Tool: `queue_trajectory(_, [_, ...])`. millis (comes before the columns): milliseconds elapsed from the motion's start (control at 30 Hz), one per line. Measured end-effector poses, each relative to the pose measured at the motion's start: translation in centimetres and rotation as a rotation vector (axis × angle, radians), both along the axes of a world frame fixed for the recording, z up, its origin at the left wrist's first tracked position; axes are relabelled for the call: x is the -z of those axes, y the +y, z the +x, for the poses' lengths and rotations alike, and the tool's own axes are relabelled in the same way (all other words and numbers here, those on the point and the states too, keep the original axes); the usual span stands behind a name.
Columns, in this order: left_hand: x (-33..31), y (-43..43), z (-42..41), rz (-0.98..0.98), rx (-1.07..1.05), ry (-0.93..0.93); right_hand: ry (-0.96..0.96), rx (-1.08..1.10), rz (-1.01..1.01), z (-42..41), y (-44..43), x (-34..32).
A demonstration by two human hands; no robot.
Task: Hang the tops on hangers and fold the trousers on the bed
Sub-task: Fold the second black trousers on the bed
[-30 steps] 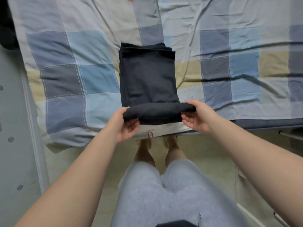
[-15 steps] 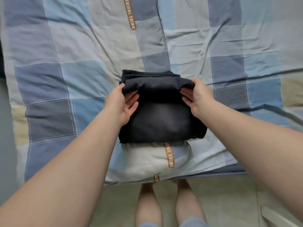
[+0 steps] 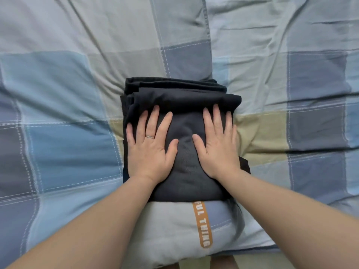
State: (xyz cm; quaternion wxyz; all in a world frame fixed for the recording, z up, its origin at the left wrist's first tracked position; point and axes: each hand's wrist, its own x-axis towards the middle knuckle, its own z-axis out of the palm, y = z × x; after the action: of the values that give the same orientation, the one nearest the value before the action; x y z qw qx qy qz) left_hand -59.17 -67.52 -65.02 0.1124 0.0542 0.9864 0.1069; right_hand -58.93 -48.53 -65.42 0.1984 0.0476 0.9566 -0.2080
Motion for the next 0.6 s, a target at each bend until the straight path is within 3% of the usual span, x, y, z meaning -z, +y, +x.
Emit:
queue_trajectory(133, [0.6,0.1,0.4,0.029,-0.066,0.089,0.073,0.053,-0.087,0.3,-0.3,0.4])
queue_trajectory(367, [-1.7,1.5,0.8,0.203,-0.614,0.122,-0.056,0.528,-0.310,0.0,0.3,-1.8])
queue_trajectory(467, [-2.3,1.3,0.3,0.346,-0.809,0.026,-0.103,0.679,-0.543,0.1,1.3,-2.0])
queue_trajectory(600, [-2.9,-0.6,-1.3,0.316,-0.955,-0.173,-0.344,0.792,-0.803,0.2,4.0,-2.0])
